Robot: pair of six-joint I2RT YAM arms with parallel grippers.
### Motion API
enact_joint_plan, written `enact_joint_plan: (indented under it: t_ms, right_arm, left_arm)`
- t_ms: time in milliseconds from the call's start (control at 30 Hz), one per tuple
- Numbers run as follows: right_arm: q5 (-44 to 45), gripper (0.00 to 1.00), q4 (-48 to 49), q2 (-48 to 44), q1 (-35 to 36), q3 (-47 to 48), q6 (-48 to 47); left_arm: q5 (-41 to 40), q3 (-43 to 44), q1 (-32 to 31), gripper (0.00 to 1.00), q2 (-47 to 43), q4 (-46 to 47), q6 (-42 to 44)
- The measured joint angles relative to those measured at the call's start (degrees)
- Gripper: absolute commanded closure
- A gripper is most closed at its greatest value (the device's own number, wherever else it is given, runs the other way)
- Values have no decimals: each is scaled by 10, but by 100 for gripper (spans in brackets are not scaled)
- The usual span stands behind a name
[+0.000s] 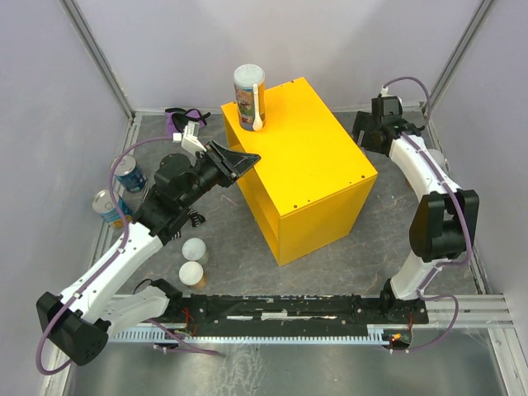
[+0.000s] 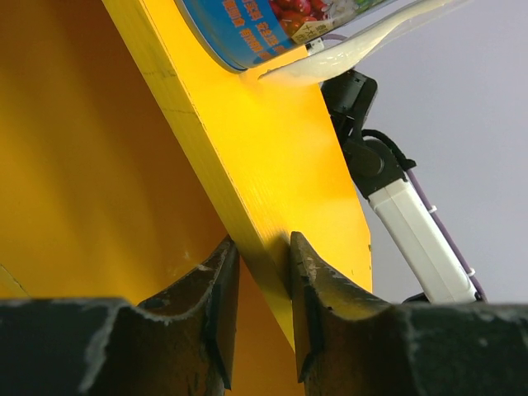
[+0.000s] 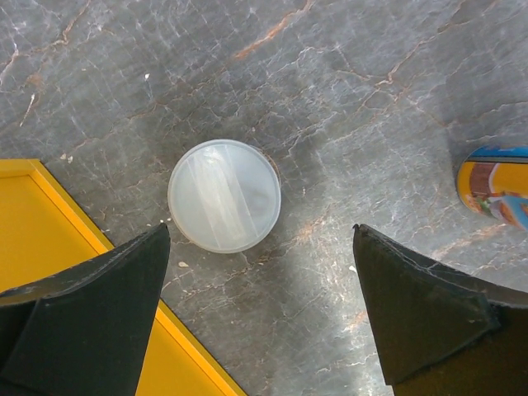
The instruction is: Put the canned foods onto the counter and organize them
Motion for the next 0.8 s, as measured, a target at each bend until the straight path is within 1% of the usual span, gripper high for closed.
enact_joint_plan:
  t_ms: [633, 800]
  right_arm:
    - [-15, 1, 18, 64, 7, 1, 0]
    - [-15, 1, 20, 79, 12, 15, 0]
  left_arm:
    - [5, 0, 3, 83, 0, 0, 0]
    - [5, 0, 3, 83, 0, 0, 0]
